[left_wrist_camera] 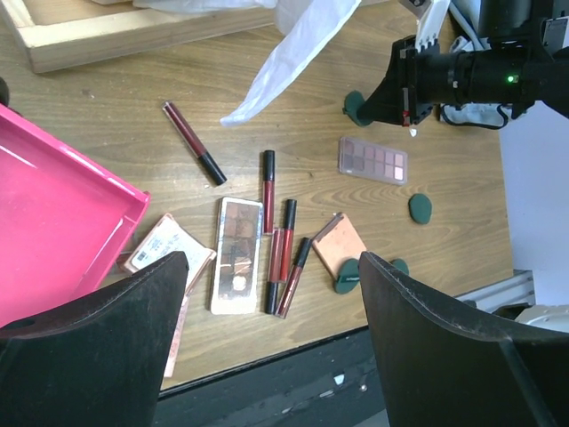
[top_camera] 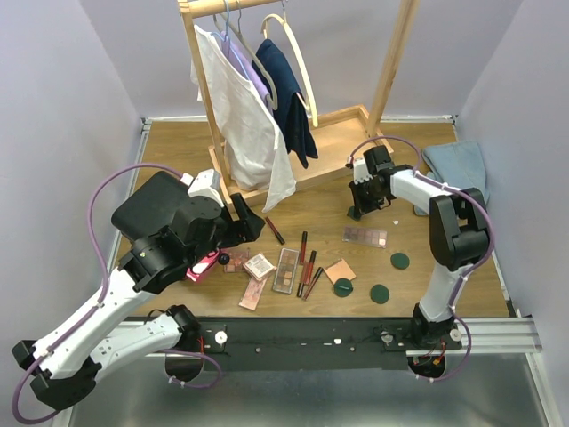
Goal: Organize the makeup
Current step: Pick up the makeup tool from the center of the board.
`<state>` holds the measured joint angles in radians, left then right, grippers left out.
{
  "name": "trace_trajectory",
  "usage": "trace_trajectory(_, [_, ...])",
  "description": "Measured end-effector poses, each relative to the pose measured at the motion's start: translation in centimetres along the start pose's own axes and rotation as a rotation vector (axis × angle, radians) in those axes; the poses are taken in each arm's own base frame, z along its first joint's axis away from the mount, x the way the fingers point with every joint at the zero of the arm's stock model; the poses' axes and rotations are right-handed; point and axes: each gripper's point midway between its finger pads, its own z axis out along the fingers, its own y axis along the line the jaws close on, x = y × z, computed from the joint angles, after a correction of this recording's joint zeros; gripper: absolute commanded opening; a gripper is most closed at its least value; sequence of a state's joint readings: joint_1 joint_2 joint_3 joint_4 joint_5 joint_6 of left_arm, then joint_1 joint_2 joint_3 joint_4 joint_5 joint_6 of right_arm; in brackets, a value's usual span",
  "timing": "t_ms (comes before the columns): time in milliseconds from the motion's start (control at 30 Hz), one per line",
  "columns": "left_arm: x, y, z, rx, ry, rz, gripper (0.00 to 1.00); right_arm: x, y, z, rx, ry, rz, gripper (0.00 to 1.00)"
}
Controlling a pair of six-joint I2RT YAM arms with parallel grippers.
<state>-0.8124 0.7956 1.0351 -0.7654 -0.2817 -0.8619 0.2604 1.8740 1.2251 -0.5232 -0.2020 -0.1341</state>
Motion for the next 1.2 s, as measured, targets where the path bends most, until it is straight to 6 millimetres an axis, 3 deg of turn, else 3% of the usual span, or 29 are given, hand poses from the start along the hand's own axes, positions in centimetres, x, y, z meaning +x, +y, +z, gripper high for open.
trace_trajectory(167, [0.3,-0.7,0.8,0.037,-0.003,-0.020,0.86,0.2,1.8,-1.3,-0.087,-0.032,-0.034,0.01])
trace_trajectory(267, [0.9,-1.6,1.8,0.079,0.010,-0.036,0.86,-0.5,4.4,-4.1,-0.216,-0.103,-0.090,0.01])
trace_trajectory(367, [1.8,-2.6,3.2,0.122,0.039,-0.048,0.86,-1.4,8.3,-7.7,-0.419,-0.198,-0.178,0.01])
trace_trajectory(500, [3.5,-4.0,5.4,0.181,0.092,-0.062,0.86,-0.9,12.2,-10.7,-0.653,-0.246,-0.241,0.01])
trace_trajectory(767, [5.3,-7.0,7.9,0.290,0.174,-0.069,0.77,0.6,17.1,-15.3,-1.023,-0.271,-0.249,0.05])
trace_trajectory(1033, [8.7,-8.6,10.8,0.313,0.295,-0.044,0.62,1.7,20.8,-17.3,-1.196,-0.269,-0.317,0.07])
trace_trajectory(1200, [8.8,-9.3,11.0,0.327,0.313,-0.032,0.51,2.0,21.0,-17.3,-1.201,-0.266,-0.335,0.07])
